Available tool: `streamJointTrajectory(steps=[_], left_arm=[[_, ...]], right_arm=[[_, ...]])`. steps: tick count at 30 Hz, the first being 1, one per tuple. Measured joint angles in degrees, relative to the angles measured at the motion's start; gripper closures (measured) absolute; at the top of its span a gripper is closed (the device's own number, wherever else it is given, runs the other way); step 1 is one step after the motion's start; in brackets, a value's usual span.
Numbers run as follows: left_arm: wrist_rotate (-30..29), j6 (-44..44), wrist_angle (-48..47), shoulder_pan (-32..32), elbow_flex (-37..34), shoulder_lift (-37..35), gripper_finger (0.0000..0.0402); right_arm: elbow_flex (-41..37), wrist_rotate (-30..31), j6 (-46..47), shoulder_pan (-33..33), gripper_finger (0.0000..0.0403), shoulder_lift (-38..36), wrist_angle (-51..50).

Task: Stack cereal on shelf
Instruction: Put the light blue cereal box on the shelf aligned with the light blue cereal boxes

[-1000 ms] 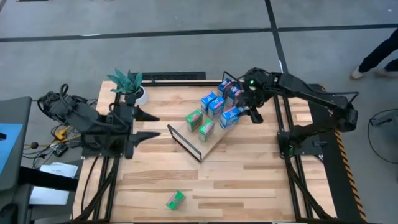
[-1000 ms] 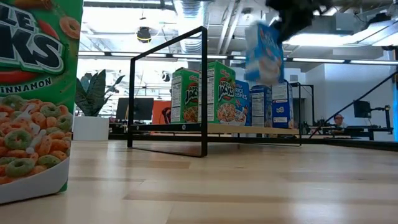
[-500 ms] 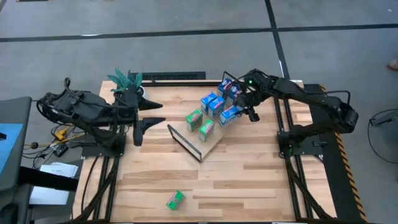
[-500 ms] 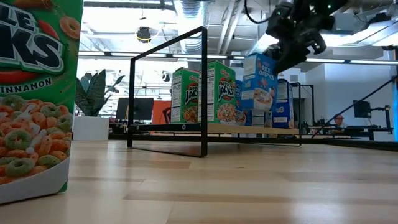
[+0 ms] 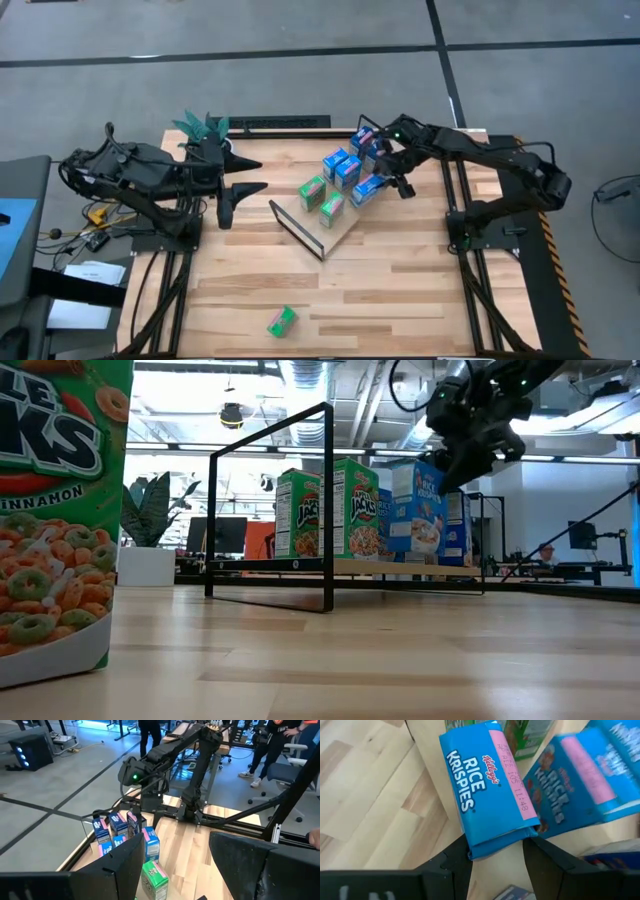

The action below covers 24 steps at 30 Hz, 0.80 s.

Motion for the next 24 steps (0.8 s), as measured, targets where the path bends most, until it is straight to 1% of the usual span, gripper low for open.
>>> streamJointTrajectory(steps=[6, 15, 18, 24], left_arm=[[0.1, -0.9, 0.0, 0.0, 0.0, 0.0, 0.0187], [0.1, -0.9, -0.1, 0.0, 0.0, 0.0, 0.0187], [0.1, -0.9, -0.1, 0.0, 0.0, 0.0, 0.0187], [0.1, -0.9, -0.2, 0.0, 0.0, 0.0, 0.0187]], right_arm=[[0.0, 1.0, 0.0, 0.9, 0.0221, 2.1, 1.0], [0.0, 1.1, -0.9, 0.7, 0.0221, 2.1, 0.7], [0.0, 2.7, -1.1, 1.1, 0.022, 2.1, 0.3], [0.0, 4.3, -1.1, 1.3, 0.0191, 2.1, 0.5]])
